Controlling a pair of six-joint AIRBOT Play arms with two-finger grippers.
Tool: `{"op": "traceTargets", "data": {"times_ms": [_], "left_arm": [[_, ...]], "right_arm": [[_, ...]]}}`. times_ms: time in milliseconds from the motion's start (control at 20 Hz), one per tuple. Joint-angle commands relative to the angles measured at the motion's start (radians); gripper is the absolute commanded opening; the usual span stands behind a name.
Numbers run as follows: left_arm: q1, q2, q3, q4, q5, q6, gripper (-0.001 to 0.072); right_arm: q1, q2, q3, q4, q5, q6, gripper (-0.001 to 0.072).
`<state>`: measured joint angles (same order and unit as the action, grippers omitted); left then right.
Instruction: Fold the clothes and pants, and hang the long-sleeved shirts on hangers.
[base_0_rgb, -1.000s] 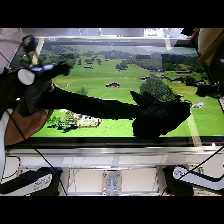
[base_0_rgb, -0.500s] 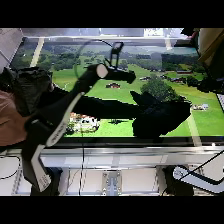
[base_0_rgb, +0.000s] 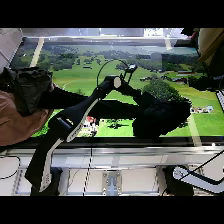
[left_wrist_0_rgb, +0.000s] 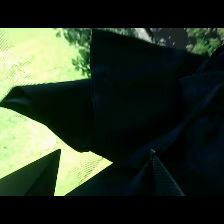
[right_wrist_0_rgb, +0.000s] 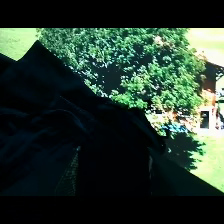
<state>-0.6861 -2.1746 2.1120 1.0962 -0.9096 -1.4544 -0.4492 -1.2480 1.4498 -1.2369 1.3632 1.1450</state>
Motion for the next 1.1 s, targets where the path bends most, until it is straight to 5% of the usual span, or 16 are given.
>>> {"op": "traceTargets", "data": {"times_ms": [0, 650, 900, 1050], "left_arm": [[-0.013, -0.037, 0.006, 0.021, -0.008, -0.035, 0.0609], [-0.018, -0.087, 0.005, -0.009, 0.151, -0.084, 0.0587], [-0.019, -0.09, -0.001, -0.055, 0.203, -0.087, 0.0468], [-0.021, -0.101, -0.001, -0.072, 0.217, -0.087, 0.0465]], "right_arm": [[0.001, 0.001, 0.001, 0.012, 0.01, -0.015, 0.0457], [0.001, 0.001, 0.001, 0.013, 0.01, -0.04, 0.0447], [0.001, 0.001, 0.001, 0.014, 0.009, -0.04, 0.0447], [0.001, 0.001, 0.001, 0.014, 0.01, -0.04, 0.0447]]}}
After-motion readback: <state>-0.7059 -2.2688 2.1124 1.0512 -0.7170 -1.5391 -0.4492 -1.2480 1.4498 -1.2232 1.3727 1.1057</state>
